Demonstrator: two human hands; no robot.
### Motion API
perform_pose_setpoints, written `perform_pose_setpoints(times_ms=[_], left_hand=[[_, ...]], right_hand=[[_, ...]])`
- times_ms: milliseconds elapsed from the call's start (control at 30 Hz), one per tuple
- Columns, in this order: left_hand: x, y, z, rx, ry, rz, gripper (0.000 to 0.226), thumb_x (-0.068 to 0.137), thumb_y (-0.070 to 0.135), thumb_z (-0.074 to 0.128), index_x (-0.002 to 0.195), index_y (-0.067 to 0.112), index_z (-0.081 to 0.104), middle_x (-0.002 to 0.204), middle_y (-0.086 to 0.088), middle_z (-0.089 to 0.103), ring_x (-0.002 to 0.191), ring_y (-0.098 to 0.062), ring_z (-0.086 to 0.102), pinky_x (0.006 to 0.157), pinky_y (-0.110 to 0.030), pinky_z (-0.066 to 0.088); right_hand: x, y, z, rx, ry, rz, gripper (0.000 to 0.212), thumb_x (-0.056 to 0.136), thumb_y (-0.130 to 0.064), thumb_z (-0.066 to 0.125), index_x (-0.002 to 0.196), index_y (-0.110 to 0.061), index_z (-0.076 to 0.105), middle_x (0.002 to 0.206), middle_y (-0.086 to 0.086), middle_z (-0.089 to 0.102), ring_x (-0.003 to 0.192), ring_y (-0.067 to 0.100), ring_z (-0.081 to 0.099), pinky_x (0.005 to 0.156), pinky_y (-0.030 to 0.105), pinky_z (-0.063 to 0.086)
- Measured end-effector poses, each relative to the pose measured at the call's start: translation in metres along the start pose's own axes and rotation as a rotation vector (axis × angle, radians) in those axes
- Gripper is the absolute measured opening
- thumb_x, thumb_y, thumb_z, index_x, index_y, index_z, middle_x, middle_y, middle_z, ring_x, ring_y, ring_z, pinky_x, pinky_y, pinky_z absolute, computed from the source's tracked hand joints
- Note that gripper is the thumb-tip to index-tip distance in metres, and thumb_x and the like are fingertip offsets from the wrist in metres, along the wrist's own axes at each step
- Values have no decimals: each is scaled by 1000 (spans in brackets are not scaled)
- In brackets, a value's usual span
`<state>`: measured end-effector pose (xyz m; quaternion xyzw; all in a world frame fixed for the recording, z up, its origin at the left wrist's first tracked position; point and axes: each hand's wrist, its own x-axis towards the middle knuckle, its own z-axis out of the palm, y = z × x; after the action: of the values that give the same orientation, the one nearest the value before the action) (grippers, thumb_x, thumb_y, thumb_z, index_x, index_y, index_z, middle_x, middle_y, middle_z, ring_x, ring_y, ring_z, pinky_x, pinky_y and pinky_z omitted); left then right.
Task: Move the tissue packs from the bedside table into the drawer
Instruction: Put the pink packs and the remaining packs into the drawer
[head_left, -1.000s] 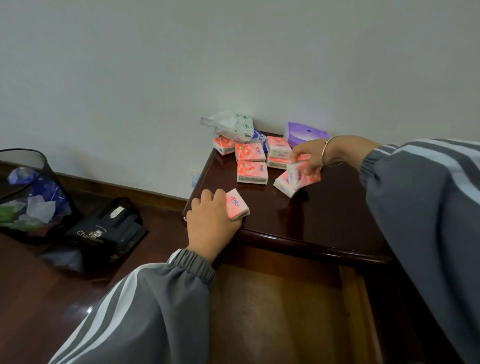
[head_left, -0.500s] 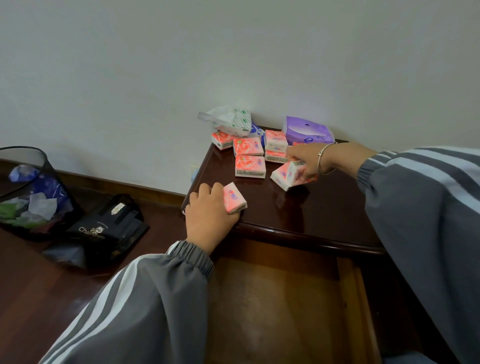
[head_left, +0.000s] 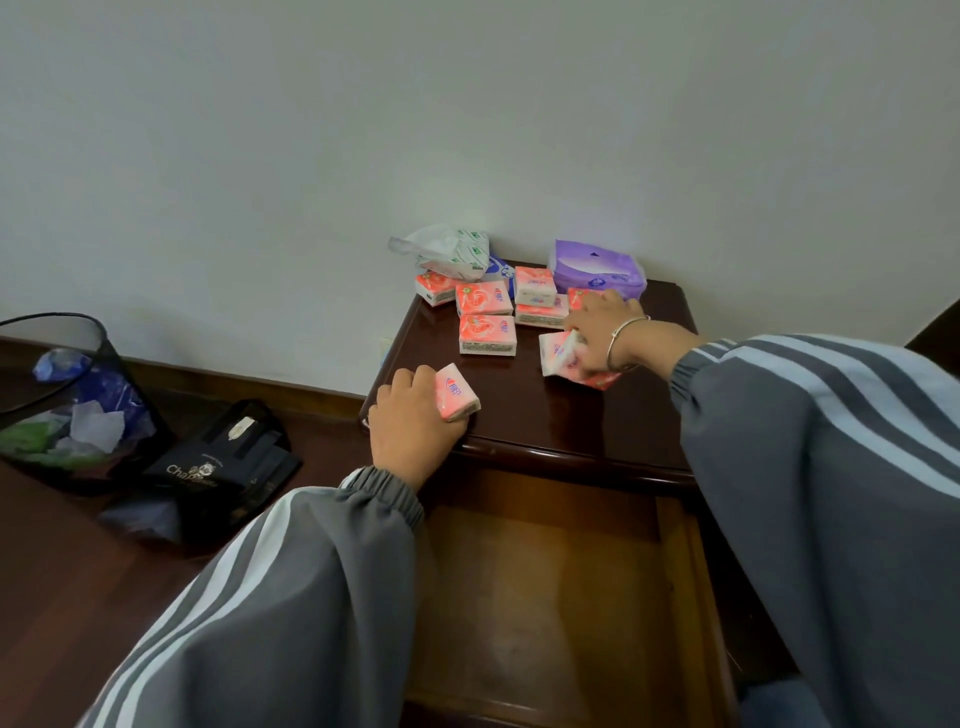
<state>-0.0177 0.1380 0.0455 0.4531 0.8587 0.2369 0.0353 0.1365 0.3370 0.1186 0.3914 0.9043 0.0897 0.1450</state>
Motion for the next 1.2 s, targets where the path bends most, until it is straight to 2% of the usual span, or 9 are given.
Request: perform_pose_setpoints(times_ms=[267, 333, 433, 600, 733, 900, 1033, 1100, 1200], left_hand=[[-33, -6, -7, -159, 178, -69, 54, 75, 50, 68, 113, 15, 51, 110, -10, 56, 103, -34, 55, 86, -46, 43], [-61, -15, -10, -313, 244, -108, 49, 71, 51, 70, 105, 20, 53, 101, -5, 58, 96, -29, 57, 83, -45, 46], [-110, -28, -9, -446, 11, -156, 48, 62, 61, 72, 92, 29, 54, 89, 4, 63, 81, -17, 62, 74, -41, 54], [-154, -15, 7, -74, -575, -162, 55, 64, 69, 67, 96, 27, 49, 92, 6, 64, 81, -13, 64, 79, -35, 55], [-157, 13, 29, 136, -639, -199, 73, 69, 74, 57, 120, 23, 43, 111, 2, 63, 102, -18, 62, 97, -39, 45], [-163, 18, 50, 115, -769, -292, 96, 76, 71, 57, 140, 9, 23, 139, -11, 46, 124, -26, 51, 104, -40, 42], [-162, 9, 52, 53, -829, -375, 94, 84, 75, 32, 148, 9, 11, 151, -18, 29, 133, -33, 40, 111, -43, 33], [-157, 5, 47, 17, -842, -321, 88, 89, 69, 31, 149, 9, 10, 147, -18, 35, 127, -32, 47, 107, -41, 38], [-146, 1, 41, -59, -844, -246, 80, 91, 56, 47, 148, 11, 14, 135, -14, 48, 102, -23, 60, 80, -34, 54]], right_hand=[[-104, -5, 50, 1020, 400, 304, 53, 69, -38, 75, 103, -21, 39, 97, 0, 55, 84, 21, 57, 75, 34, 46], [-143, -1, 69, 1387, 338, 385, 59, 72, -29, 78, 116, -19, 40, 106, 2, 58, 89, 18, 61, 79, 33, 51], [-206, 2, 95, 1622, 72, 395, 43, 76, -25, 75, 111, -21, 50, 105, 2, 67, 85, 11, 67, 66, 21, 54], [-262, -41, 126, 1508, -193, 392, 35, 75, -29, 75, 104, -21, 56, 89, -7, 69, 72, 5, 70, 57, 18, 52], [-253, -72, 139, 1056, -259, 398, 54, 72, -48, 70, 111, -18, 48, 105, -3, 64, 89, 15, 62, 71, 23, 47], [-238, -85, 150, 881, -411, 267, 47, 81, -48, 61, 115, -17, 53, 118, 5, 63, 99, 20, 61, 74, 23, 46], [-235, -83, 166, 783, -282, 333, 90, 77, -51, 63, 145, -14, 18, 145, 11, 33, 131, 33, 36, 105, 37, 35], [-233, -80, 169, 818, -286, 227, 87, 81, -46, 61, 148, -19, 13, 150, 8, 27, 135, 31, 31, 109, 37, 32], [-228, -73, 169, 842, -317, 112, 61, 81, -41, 63, 135, -19, 43, 131, 5, 50, 112, 20, 51, 88, 27, 42]])
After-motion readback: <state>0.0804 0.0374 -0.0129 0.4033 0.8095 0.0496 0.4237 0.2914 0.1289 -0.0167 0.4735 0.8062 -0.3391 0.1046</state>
